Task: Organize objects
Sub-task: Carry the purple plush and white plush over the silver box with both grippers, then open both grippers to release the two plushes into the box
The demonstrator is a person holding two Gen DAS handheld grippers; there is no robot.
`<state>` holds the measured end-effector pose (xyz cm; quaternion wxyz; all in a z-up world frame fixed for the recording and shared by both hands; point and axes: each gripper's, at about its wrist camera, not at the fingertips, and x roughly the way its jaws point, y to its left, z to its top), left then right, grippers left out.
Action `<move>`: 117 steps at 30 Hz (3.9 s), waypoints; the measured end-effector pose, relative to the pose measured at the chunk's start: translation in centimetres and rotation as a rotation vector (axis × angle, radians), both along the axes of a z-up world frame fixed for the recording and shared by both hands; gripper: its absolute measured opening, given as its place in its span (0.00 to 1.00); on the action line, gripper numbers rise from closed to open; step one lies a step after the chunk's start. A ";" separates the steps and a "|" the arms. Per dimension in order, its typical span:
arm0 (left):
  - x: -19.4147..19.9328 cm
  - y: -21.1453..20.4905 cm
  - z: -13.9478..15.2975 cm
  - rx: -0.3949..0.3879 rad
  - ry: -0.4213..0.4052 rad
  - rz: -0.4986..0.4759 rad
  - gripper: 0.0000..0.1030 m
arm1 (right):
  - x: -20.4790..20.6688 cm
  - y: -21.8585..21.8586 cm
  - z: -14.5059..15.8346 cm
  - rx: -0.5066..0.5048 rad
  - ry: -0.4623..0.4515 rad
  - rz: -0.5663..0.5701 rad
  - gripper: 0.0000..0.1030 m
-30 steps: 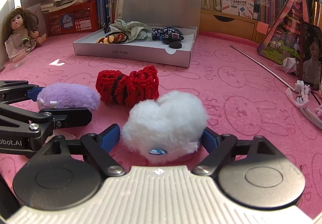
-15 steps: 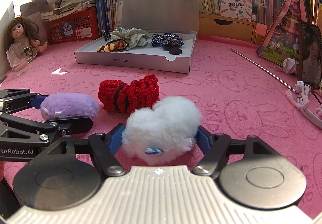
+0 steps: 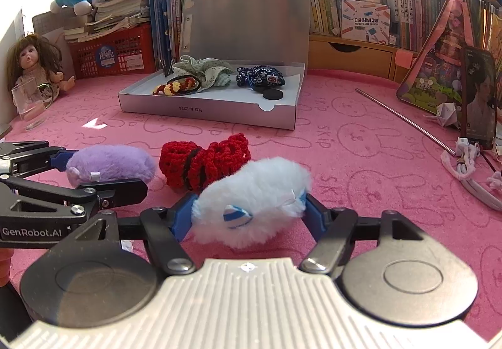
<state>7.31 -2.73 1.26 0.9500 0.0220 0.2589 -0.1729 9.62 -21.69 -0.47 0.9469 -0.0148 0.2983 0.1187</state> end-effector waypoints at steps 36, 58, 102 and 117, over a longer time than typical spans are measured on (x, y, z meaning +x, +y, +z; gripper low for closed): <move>0.8 0.6 1.1 -0.007 -0.021 0.032 0.70 | 0.2 0.7 1.3 -0.042 -0.045 -0.016 0.72; 7.6 4.3 6.1 -0.033 -0.085 0.133 0.70 | 6.0 -0.3 5.9 0.091 -0.089 -0.098 0.72; 24.1 6.4 0.4 -0.010 0.079 0.324 0.70 | 22.8 2.1 1.1 0.192 0.123 -0.124 0.72; 26.1 6.7 -0.7 0.068 0.072 0.354 0.70 | 23.9 2.9 0.0 0.132 0.133 -0.121 0.72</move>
